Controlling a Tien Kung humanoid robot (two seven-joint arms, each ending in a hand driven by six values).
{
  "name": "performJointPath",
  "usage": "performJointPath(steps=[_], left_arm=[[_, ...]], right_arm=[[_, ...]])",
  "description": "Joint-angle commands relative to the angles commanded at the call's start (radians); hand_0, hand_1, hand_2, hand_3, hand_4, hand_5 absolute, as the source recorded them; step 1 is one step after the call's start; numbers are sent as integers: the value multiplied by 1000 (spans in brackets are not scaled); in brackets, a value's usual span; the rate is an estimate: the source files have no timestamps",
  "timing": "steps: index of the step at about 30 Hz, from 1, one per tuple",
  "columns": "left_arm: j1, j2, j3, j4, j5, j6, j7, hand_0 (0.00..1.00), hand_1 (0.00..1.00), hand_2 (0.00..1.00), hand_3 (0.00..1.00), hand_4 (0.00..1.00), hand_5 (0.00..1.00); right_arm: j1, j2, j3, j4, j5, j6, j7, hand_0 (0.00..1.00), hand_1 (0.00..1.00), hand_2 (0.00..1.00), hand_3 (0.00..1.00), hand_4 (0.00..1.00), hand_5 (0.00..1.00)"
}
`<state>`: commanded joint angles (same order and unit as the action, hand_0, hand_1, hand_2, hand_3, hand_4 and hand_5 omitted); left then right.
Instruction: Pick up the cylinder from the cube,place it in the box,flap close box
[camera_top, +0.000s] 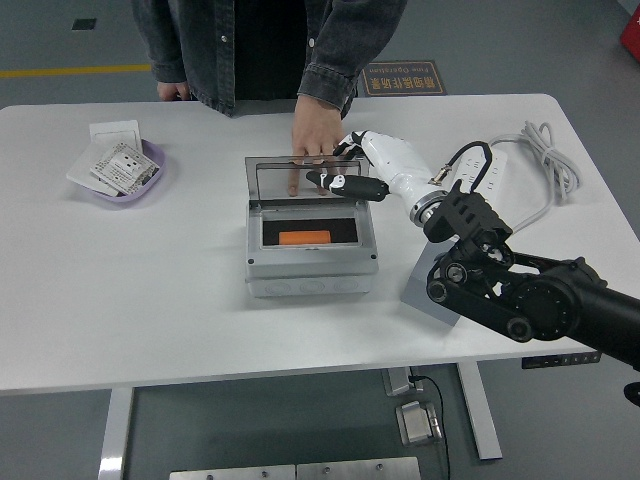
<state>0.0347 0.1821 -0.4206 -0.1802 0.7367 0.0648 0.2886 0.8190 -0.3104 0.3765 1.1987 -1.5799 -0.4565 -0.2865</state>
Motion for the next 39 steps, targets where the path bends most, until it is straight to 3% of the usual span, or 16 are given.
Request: performJointPath(steps=[8,9,31,39], left_arm=[[0,1,31,-3,-29,3,-8,583,614,546,571,468,271],[1,1,39,-3,-37,4,-10,583,614,546,571,468,270],[6,2,159,-13,-162,16,-45,582,614,546,569,467,270],[5,3,173,-14,-177,18,-50,581,613,545,569,467,269]], right_arm=[[-32,-31,5,56,-20,-15,-2,678,648,634,660,973,846],[-39,-36,5,66,-23,-17,-1,640,639,628,658,970,844],[-186,-114,40,211,-78,-65,4,613,628,620,647,946,830],[-244,-139,75,243,-91,-86,11,591,619,618,645,938,828]])
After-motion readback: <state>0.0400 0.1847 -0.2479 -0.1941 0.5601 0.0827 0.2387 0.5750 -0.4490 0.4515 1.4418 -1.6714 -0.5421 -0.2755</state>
